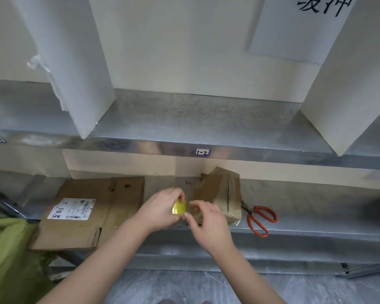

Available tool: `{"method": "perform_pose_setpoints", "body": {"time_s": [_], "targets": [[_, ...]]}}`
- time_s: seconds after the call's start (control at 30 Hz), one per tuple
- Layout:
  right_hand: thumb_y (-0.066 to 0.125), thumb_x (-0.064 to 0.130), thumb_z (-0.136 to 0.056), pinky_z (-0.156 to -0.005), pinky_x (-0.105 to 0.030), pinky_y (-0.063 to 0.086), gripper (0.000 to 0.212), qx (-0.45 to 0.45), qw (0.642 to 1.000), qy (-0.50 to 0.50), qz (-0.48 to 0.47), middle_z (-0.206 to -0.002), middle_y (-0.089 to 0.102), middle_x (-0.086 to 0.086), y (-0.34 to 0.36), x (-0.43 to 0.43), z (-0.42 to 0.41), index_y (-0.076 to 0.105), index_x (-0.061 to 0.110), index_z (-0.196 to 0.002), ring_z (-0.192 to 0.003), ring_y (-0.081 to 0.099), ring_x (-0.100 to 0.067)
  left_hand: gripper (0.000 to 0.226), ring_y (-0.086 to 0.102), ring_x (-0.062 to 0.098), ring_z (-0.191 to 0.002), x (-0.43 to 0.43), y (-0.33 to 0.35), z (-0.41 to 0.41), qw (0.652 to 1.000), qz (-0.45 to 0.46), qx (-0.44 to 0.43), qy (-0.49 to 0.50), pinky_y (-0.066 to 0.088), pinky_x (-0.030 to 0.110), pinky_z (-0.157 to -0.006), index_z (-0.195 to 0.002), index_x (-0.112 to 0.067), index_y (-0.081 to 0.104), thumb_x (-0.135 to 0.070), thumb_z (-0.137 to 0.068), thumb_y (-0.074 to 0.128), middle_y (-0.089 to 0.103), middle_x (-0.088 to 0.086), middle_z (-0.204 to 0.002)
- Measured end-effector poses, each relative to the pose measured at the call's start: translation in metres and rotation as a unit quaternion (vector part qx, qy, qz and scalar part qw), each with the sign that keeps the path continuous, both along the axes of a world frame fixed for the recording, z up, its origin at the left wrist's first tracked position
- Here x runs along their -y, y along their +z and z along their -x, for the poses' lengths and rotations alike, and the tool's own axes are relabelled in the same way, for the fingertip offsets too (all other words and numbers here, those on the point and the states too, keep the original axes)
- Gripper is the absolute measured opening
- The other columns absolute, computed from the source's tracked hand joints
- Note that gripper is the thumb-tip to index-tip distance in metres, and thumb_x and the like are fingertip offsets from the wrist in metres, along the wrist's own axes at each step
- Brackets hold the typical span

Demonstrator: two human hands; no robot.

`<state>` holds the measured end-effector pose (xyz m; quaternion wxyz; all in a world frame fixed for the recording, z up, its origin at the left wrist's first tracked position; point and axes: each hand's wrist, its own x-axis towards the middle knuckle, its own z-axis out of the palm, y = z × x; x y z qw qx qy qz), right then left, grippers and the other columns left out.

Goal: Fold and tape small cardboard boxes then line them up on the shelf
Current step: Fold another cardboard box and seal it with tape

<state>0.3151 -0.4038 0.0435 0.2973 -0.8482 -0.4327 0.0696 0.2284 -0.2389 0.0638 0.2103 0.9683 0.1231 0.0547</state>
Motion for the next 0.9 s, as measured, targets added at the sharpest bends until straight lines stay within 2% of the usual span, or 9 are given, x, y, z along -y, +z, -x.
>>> {"method": "perform_pose_setpoints", "body": {"time_s": [0.1,0.2,0.3,0.4,0.5,0.57,0.67,0.77,0.9], "targets": [[0.063,0.043,-0.088,-0.077,-0.023,0.049,0.02,-0.094,0.994,-0.024,-0.06,-0.094,0.065,0.011,0.005,-0.019,0.018,0.062,0.027,-0.1,-0.088,0.059,-0.005,0.028,0.054,0.018,-0.097,0.004,0.001,0.012,1.0,-0.004,0.028,-0.01,0.036,0.022,-0.075,-0.1,-0.019,0.05,-0.026,-0.078,0.066,0.058,-0.003,-0.102],[0.067,0.031,-0.088,-0.074,-0.02,0.047,0.006,-0.104,0.99,-0.05,-0.083,-0.085,0.064,0.013,0.002,-0.024,0.027,0.061,0.028,-0.087,-0.082,0.059,-0.001,0.027,0.054,0.015,-0.097,0.006,-0.002,0.023,0.999,0.006,0.037,-0.005,0.037,0.02,-0.077,-0.098,-0.022,0.048,-0.029,-0.08,0.066,0.056,-0.006,-0.1],[0.068,0.028,-0.088,-0.073,-0.021,0.046,0.01,-0.1,0.99,-0.064,-0.082,-0.082,0.064,0.01,-0.004,-0.025,0.032,0.063,0.023,-0.081,-0.08,0.057,-0.002,0.037,0.052,0.011,-0.101,0.008,-0.006,0.03,0.999,0.035,0.021,0.013,0.038,0.02,-0.08,-0.102,-0.027,0.046,-0.035,-0.077,0.072,0.052,-0.01,-0.104],[0.067,0.027,-0.089,-0.072,-0.025,0.045,0.012,-0.102,0.989,-0.072,-0.079,-0.083,0.064,0.008,-0.008,-0.026,0.034,0.064,0.018,-0.082,-0.08,0.058,-0.006,0.064,0.048,0.01,-0.114,0.007,-0.01,0.034,0.996,0.08,-0.004,0.023,0.039,0.021,-0.093,-0.125,-0.023,0.044,-0.041,-0.073,0.078,0.052,-0.008,-0.124],[0.066,0.021,-0.091,-0.075,-0.033,0.049,0.01,-0.124,0.983,-0.081,-0.111,-0.084,0.065,0.005,-0.011,-0.026,0.029,0.064,0.015,-0.083,-0.08,0.061,-0.011,0.077,0.038,0.005,-0.129,0.002,-0.016,0.044,0.993,0.117,-0.024,0.005,0.027,0.015,-0.106,-0.141,-0.023,0.035,-0.037,-0.078,0.077,0.042,-0.009,-0.141],[0.066,0.019,-0.091,-0.076,-0.037,0.051,0.011,-0.144,0.979,-0.083,-0.12,-0.084,0.067,0.003,-0.014,-0.027,0.022,0.063,0.013,-0.083,-0.079,0.064,-0.014,0.074,0.04,0.002,-0.128,0.001,-0.021,0.051,0.989,0.145,-0.015,0.03,0.026,0.01,-0.103,-0.14,-0.024,0.036,-0.038,-0.079,0.076,0.043,-0.011,-0.14],[0.067,0.02,-0.091,-0.075,-0.035,0.052,0.012,-0.171,0.978,-0.065,-0.099,-0.085,0.068,0.002,-0.02,-0.03,0.018,0.062,0.014,-0.081,-0.078,0.065,-0.013,0.06,0.053,0.006,-0.113,-0.003,-0.025,0.056,0.98,0.18,-0.011,0.08,0.041,0.02,-0.092,-0.123,-0.024,0.048,-0.04,-0.074,0.081,0.058,-0.011,-0.121],[0.068,0.021,-0.089,-0.073,-0.032,0.046,0.014,-0.163,0.985,-0.035,-0.054,-0.082,0.064,0.003,-0.026,-0.036,0.018,0.059,0.019,-0.078,-0.078,0.06,-0.015,0.056,0.057,0.011,-0.108,-0.011,-0.031,0.058,0.984,0.152,-0.015,0.089,0.042,0.021,-0.088,-0.114,-0.019,0.054,-0.036,-0.07,0.084,0.062,-0.007,-0.115],[0.067,0.025,-0.09,-0.071,-0.033,0.046,0.021,-0.203,0.978,-0.027,-0.048,-0.074,0.066,0.006,-0.032,-0.04,0.03,0.052,0.026,-0.076,-0.072,0.061,-0.014,0.063,0.056,0.018,-0.116,-0.028,-0.037,0.054,0.996,0.025,-0.032,0.082,0.036,0.019,-0.089,-0.122,-0.018,0.053,-0.04,-0.071,0.081,0.061,0.0,-0.125]]}}
